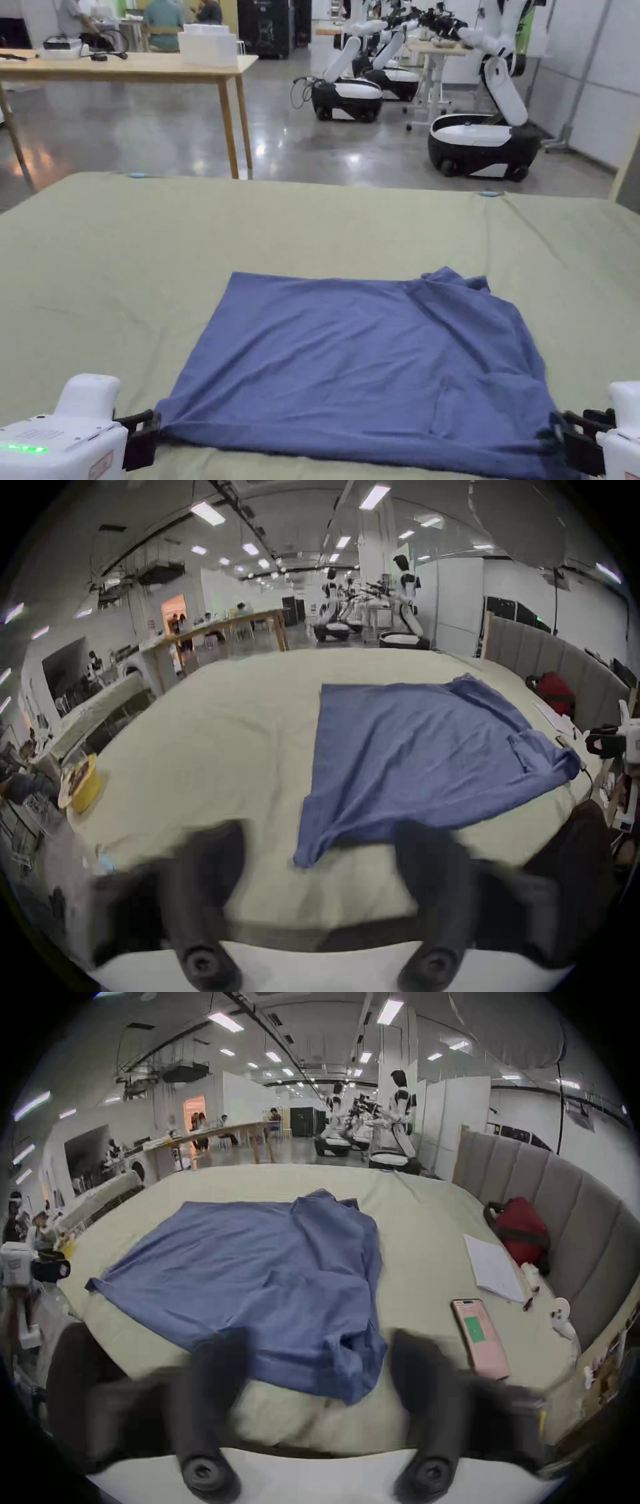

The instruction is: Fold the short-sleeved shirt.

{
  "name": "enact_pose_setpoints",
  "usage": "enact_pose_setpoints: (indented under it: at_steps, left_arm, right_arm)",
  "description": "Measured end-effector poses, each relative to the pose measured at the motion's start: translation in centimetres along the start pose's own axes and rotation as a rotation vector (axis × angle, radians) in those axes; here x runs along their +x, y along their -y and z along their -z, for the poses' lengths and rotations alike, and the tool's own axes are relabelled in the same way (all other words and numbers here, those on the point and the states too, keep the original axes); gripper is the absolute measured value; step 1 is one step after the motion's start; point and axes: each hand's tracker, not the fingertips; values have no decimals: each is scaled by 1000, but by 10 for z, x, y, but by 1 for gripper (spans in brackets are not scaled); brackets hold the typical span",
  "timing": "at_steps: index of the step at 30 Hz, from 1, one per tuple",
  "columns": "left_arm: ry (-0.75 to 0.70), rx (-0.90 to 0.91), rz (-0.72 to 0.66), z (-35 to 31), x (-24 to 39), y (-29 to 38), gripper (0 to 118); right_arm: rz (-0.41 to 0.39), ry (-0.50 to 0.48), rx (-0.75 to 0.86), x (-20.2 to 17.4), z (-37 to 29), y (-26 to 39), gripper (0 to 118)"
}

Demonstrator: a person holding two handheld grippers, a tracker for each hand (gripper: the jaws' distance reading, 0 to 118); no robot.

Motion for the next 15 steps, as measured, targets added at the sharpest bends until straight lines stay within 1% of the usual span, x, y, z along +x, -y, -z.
enact_pose_setpoints:
  at_steps: [1, 2, 3, 4, 5, 6, 7, 8, 9, 10, 11, 12, 13, 14, 15]
  left_arm:
    - [-12, -31, 4, 6, -2, 8, 0]
    - [-24, -27, 45, 12, 0, 19, 0]
    - [-18, -67, 57, 18, 0, 25, 0]
    - [-5, -107, 49, 25, -1, 30, 0]
    - [-13, -113, 46, 32, -1, 35, 0]
    - [38, -133, -5, 44, -31, 39, 0]
    - [30, -133, 2, 54, -45, 42, 0]
    - [28, -134, 0, 62, -53, 43, 15]
    - [27, -130, -3, 70, -60, 43, 51]
    - [-41, -83, 63, 55, -32, 40, 110]
    - [-42, -104, 72, 61, -27, 39, 117]
    - [-49, -110, 96, 67, -23, 40, 113]
    - [-58, -99, 109, 73, -21, 42, 112]
    - [-50, -115, 114, 72, -21, 23, 112]
    - [-52, -151, 127, 78, -19, 18, 112]
  right_arm:
    - [-23, 92, -18, -6, 0, 6, 0]
    - [-31, 98, 5, -8, -1, 10, 0]
    - [0, 15, -3, -4, -1, 12, 0]
    - [49, -49, -21, -2, 1, 14, 0]
    - [50, -35, -23, -2, 3, 17, 0]
    - [31, -18, -21, -4, 4, 18, 0]
    - [5, -1, -28, -3, 5, 20, 0]
    - [10, -5, -33, -1, 6, 21, 0]
    - [28, -16, -44, 0, 8, 22, 0]
    - [51, -28, -55, 3, 9, 23, 0]
    - [54, -29, -61, 5, 11, 23, 0]
    - [55, -28, -67, 6, 11, 23, 0]
    - [53, -21, -73, 5, 11, 22, 0]
    - [50, -16, -79, 7, 11, 22, 0]
    - [47, -7, -86, 8, 12, 22, 0]
